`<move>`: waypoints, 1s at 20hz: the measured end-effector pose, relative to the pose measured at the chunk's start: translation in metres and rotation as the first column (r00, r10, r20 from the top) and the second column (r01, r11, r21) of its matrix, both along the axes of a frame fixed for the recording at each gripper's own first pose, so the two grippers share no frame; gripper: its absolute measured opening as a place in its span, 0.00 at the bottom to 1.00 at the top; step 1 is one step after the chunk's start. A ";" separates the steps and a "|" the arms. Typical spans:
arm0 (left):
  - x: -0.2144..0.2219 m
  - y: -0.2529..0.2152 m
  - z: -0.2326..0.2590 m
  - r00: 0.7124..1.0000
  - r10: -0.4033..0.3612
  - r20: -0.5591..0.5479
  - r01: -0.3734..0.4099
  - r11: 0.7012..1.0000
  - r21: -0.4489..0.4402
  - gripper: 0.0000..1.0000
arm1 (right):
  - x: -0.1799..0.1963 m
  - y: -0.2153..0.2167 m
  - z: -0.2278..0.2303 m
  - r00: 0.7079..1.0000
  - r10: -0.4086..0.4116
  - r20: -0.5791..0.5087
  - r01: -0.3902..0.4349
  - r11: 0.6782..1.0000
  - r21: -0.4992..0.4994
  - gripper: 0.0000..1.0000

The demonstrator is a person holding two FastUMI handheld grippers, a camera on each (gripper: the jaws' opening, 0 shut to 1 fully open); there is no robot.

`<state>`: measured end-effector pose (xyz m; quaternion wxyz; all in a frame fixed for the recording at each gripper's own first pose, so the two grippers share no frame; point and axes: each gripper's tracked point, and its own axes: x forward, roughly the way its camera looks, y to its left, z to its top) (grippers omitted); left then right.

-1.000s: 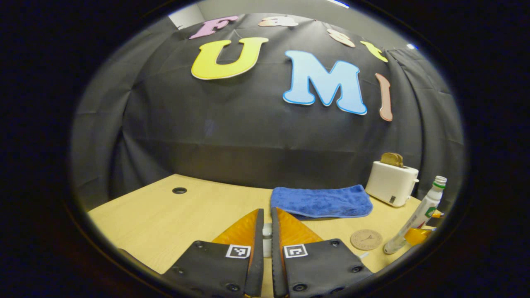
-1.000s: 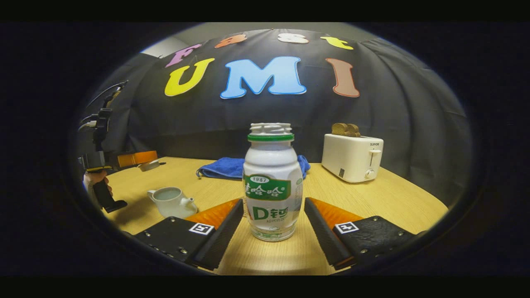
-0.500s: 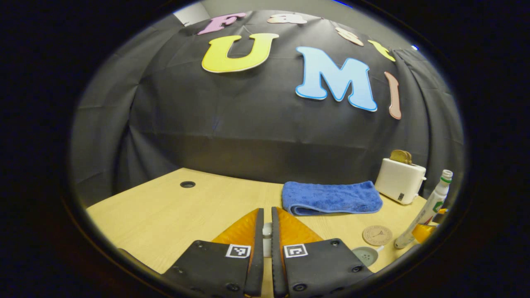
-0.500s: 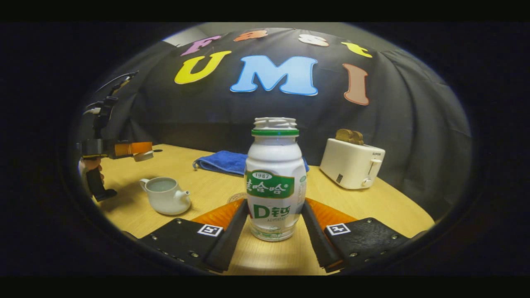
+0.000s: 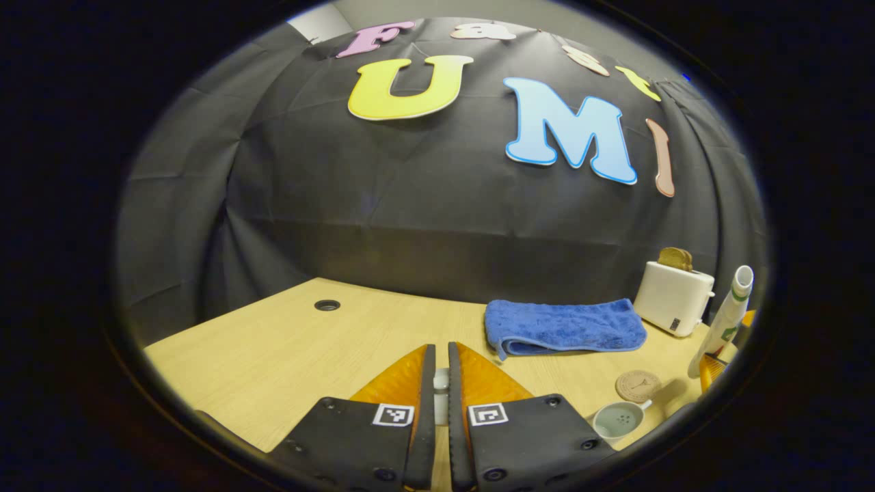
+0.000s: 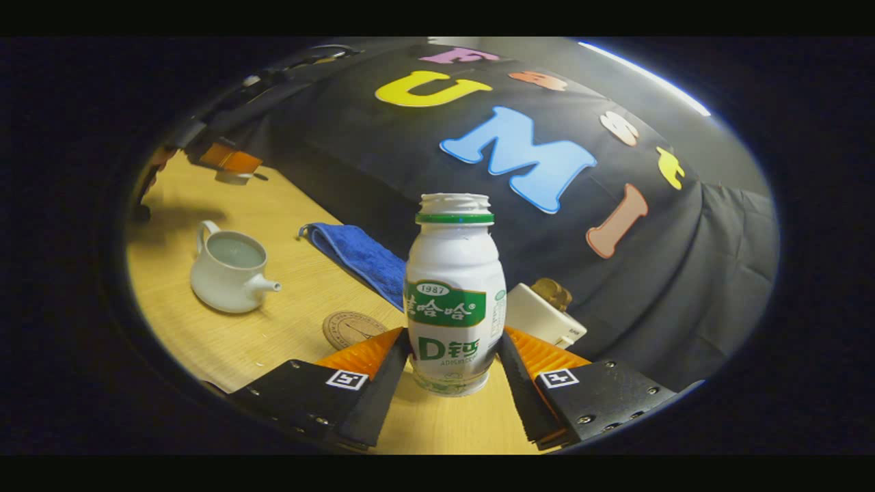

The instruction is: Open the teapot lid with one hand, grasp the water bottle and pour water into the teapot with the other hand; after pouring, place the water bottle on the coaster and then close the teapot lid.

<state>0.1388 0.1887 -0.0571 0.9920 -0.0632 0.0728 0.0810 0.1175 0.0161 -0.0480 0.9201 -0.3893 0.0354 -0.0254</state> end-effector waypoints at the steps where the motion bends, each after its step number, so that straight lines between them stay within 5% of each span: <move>1: 0.001 0.001 -0.003 1.000 0.004 -0.003 -0.004 1.000 0.003 0.15 | 0.001 0.001 0.003 1.000 0.001 0.010 0.000 0.998 -0.064 0.76; 7: 0.002 0.008 -0.012 1.000 0.017 -0.025 -0.017 1.000 0.005 0.19 | 0.012 0.016 0.007 0.998 0.054 0.041 -0.036 0.936 -0.349 0.76; 8: 0.002 0.009 -0.012 0.999 0.018 -0.027 -0.018 1.000 0.002 0.15 | 0.013 0.019 0.008 0.997 0.061 0.046 -0.039 0.922 -0.384 0.61; 9: 0.002 0.010 -0.013 0.999 0.019 -0.028 -0.019 1.000 -0.001 0.15 | 0.014 0.020 0.008 0.996 0.067 0.050 -0.040 0.909 -0.416 0.61; 10: 0.002 0.010 -0.013 0.999 0.020 -0.029 -0.020 1.000 -0.003 0.15 | 0.016 0.023 0.009 0.996 0.075 0.051 -0.044 0.894 -0.446 0.76; 12: 0.003 0.011 -0.015 0.999 0.022 -0.033 -0.022 1.000 -0.003 0.15 | 0.019 0.027 0.009 0.995 0.088 0.054 -0.049 0.865 -0.499 0.76; 13: 0.003 0.012 -0.016 0.999 0.023 -0.033 -0.023 1.000 -0.002 0.15 | 0.020 0.030 0.008 0.994 0.096 0.057 -0.052 0.851 -0.523 0.61; 14: 0.003 0.012 -0.015 0.999 0.024 -0.033 -0.024 1.000 -0.001 0.15 | 0.018 0.033 0.008 0.992 0.107 0.060 -0.057 0.834 -0.549 0.61; 15: 0.003 0.012 -0.016 0.999 0.024 -0.033 -0.024 1.000 -0.002 0.15 | 0.015 0.036 0.010 0.991 0.116 0.064 -0.059 0.819 -0.571 0.76; 20: 0.001 0.015 -0.015 0.999 0.029 -0.031 -0.030 0.999 -0.014 0.15 | 0.019 0.047 0.014 0.986 0.152 0.074 -0.070 0.766 -0.639 0.76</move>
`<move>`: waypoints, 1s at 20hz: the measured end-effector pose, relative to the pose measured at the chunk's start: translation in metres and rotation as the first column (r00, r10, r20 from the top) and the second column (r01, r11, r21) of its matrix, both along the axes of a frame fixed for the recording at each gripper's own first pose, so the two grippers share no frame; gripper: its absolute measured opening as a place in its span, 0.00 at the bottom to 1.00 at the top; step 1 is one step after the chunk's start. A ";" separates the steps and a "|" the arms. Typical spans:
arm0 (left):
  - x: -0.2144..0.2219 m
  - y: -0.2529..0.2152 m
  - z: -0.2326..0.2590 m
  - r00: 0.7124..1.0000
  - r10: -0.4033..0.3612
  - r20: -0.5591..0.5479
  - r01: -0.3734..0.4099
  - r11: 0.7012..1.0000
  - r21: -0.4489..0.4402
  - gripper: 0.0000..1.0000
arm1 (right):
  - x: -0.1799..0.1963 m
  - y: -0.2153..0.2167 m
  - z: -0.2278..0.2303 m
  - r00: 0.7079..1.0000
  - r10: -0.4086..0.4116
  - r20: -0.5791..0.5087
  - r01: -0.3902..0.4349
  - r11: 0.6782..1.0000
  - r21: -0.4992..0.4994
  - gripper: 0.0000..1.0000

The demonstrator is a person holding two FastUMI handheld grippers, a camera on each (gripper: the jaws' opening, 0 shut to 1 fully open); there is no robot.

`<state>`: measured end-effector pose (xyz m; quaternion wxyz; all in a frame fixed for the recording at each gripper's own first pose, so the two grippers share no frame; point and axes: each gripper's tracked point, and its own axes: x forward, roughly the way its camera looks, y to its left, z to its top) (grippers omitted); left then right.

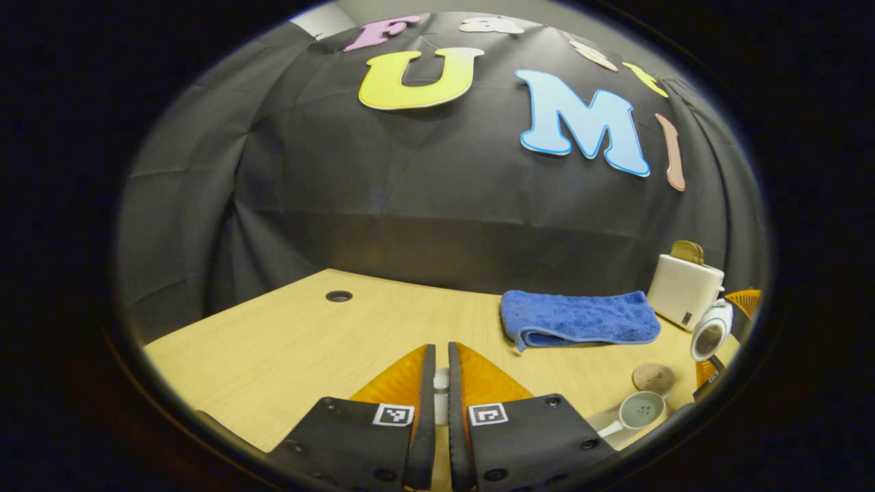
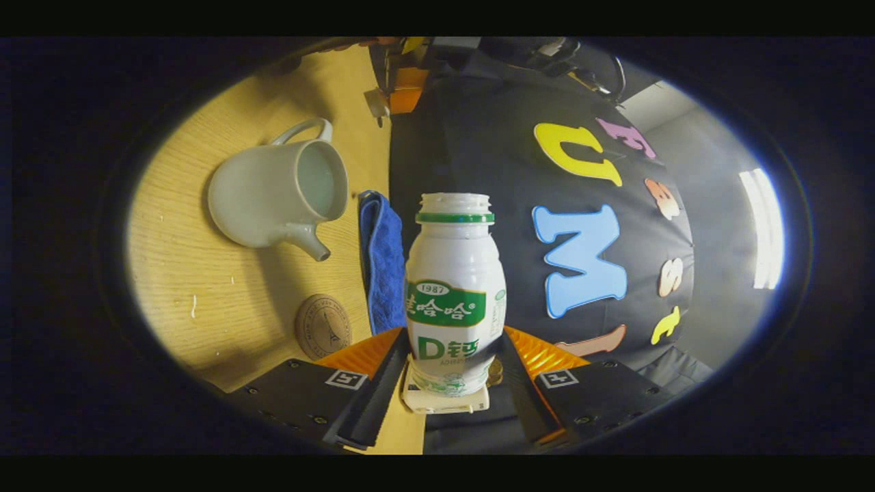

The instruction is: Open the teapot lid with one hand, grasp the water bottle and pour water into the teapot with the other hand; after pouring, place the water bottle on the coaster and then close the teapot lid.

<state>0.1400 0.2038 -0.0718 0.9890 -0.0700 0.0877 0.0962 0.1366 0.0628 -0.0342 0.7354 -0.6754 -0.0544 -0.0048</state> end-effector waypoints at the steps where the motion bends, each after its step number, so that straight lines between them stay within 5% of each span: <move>1: 0.000 0.001 0.000 1.000 0.002 0.001 -0.002 1.000 -0.004 0.15 | 0.001 0.002 0.002 1.000 0.004 0.005 -0.004 1.000 -0.016 0.76; 20: 0.001 0.000 -0.006 1.000 0.000 -0.019 0.000 1.000 -0.007 0.15 | 0.001 0.014 0.020 0.995 0.085 0.056 -0.068 0.964 -0.259 0.76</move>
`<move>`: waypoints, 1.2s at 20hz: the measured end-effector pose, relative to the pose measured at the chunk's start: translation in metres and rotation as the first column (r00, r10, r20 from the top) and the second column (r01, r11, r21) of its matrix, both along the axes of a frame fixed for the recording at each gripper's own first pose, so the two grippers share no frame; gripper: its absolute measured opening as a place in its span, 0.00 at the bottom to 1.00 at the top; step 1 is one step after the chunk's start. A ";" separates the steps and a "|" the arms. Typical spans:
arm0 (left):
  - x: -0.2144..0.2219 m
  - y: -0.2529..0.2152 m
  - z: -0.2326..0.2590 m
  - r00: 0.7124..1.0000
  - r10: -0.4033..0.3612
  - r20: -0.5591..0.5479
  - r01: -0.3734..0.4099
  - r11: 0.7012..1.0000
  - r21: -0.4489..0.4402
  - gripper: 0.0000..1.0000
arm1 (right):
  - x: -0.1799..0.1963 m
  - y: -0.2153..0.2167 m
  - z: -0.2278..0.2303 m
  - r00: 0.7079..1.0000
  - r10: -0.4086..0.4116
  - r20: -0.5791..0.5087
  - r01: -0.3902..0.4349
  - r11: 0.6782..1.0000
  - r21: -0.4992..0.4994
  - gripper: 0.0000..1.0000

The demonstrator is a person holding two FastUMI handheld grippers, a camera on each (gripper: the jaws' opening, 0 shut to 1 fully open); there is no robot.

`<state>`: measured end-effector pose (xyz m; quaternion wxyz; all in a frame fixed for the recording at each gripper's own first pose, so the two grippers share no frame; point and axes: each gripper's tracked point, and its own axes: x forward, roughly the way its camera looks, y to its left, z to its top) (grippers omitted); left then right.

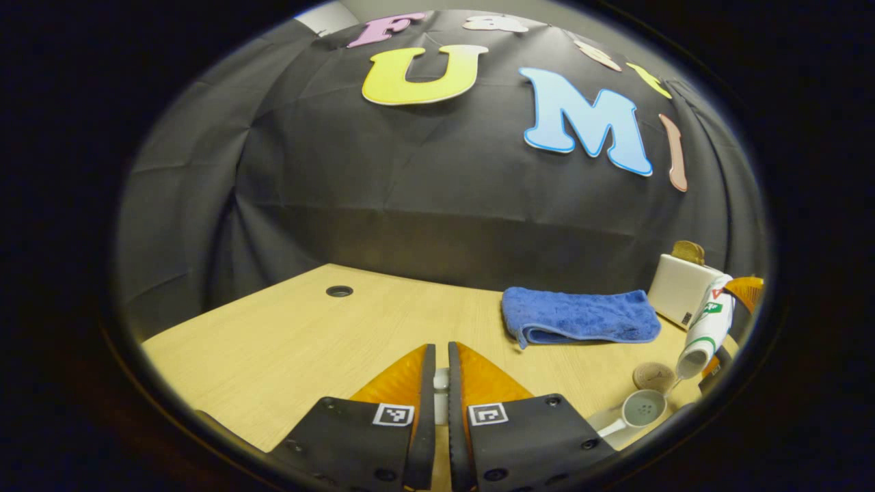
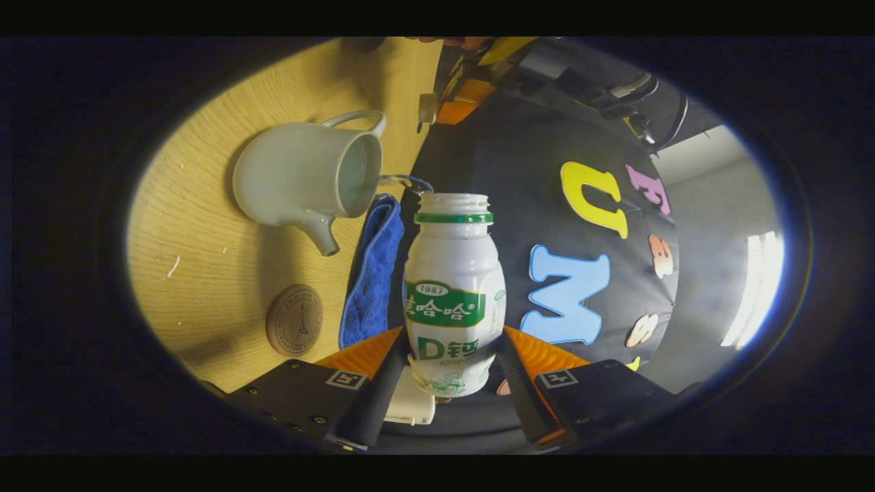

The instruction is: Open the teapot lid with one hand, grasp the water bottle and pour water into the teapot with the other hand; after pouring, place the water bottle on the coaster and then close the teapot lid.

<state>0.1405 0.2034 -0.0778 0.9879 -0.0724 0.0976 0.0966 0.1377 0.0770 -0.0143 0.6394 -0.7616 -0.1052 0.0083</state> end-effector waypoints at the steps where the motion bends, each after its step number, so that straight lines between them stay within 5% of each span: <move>1: 0.000 0.000 -0.001 1.000 -0.001 -0.002 0.001 1.000 0.001 0.19 | -0.001 0.000 0.001 1.000 0.001 0.002 -0.001 1.000 -0.003 0.76; 24: 0.000 -0.001 -0.004 1.000 -0.002 -0.010 0.002 1.000 -0.001 0.19 | -0.001 0.011 0.026 0.995 0.044 0.088 -0.033 0.991 -0.128 0.76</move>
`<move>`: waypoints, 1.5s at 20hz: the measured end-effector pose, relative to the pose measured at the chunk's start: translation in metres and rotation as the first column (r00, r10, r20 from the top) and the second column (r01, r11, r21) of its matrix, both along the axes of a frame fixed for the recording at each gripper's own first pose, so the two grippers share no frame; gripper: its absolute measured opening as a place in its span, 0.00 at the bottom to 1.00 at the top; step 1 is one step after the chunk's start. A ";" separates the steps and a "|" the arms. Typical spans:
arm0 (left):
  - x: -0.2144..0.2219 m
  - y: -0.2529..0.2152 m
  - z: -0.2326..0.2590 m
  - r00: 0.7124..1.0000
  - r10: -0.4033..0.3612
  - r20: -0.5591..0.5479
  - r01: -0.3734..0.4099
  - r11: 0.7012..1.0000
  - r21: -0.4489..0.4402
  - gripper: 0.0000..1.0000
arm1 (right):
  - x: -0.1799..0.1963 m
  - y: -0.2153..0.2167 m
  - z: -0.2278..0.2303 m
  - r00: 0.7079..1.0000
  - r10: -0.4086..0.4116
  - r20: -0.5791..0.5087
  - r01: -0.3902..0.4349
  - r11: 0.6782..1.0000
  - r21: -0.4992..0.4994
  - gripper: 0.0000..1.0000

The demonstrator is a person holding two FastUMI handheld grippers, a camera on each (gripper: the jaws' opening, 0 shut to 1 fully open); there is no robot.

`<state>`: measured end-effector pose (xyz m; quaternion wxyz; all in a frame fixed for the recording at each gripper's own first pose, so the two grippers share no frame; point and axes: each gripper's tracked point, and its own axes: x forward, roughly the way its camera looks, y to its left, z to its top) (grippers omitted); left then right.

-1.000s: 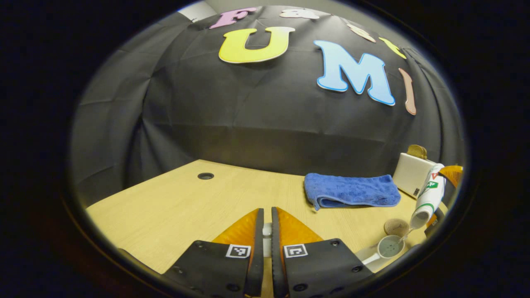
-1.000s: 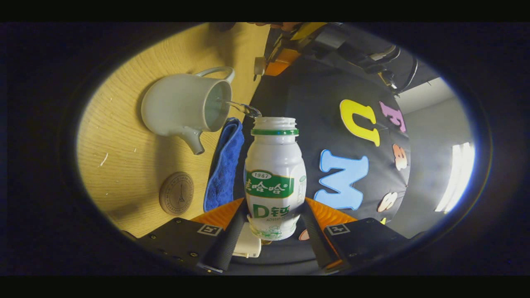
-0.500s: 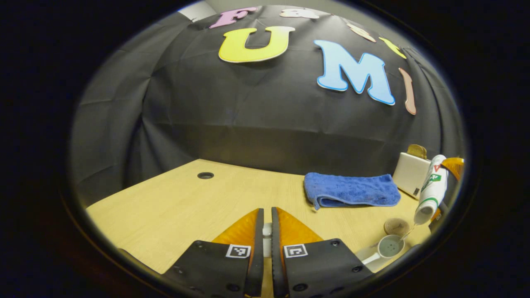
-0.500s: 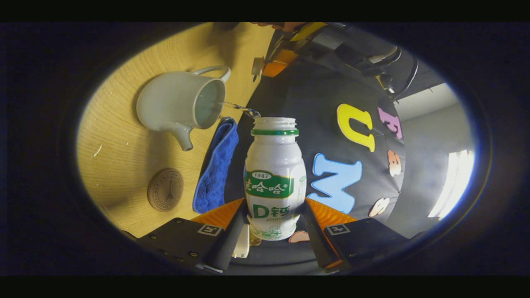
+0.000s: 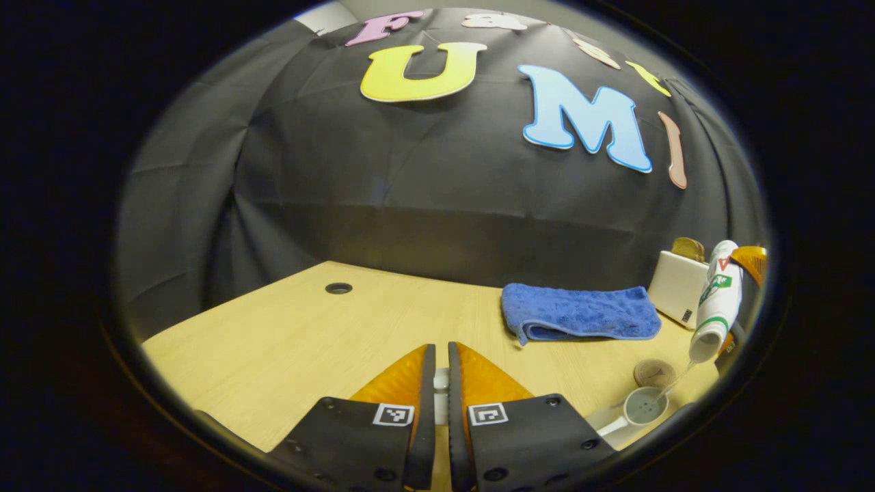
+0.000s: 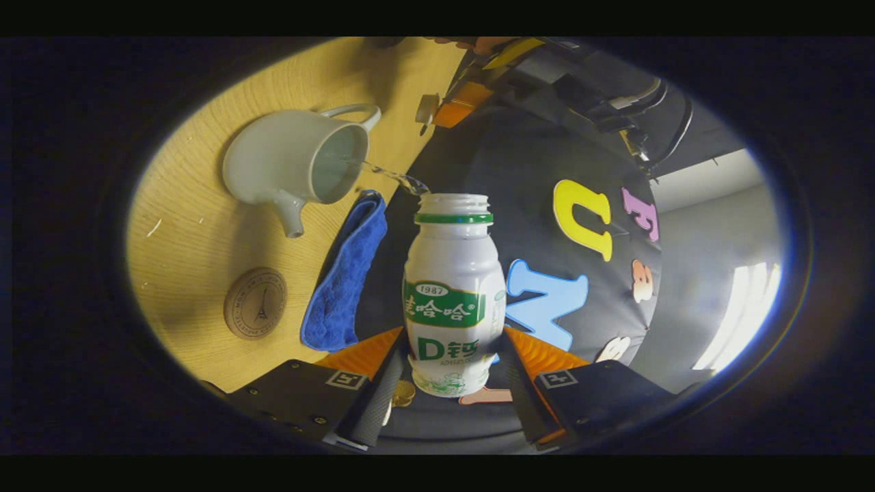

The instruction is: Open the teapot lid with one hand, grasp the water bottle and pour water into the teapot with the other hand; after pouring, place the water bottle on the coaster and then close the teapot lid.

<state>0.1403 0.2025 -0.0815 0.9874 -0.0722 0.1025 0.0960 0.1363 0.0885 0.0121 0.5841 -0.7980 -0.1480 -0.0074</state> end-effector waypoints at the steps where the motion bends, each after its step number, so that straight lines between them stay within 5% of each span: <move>1: 0.000 0.000 0.000 1.000 0.000 0.000 0.000 1.000 0.000 0.19 | 0.000 0.001 0.001 1.000 0.001 0.005 -0.001 1.000 -0.008 0.76; 23: 0.000 0.001 -0.003 1.000 -0.005 -0.016 0.005 1.000 0.004 0.19 | -0.002 0.015 0.018 0.987 0.088 0.136 -0.061 0.979 -0.194 0.76; 30: 0.001 0.000 -0.003 1.000 -0.007 -0.010 0.007 1.000 -0.003 0.19 | 0.008 -0.003 0.001 0.999 0.010 -0.047 -0.006 0.996 0.084 0.76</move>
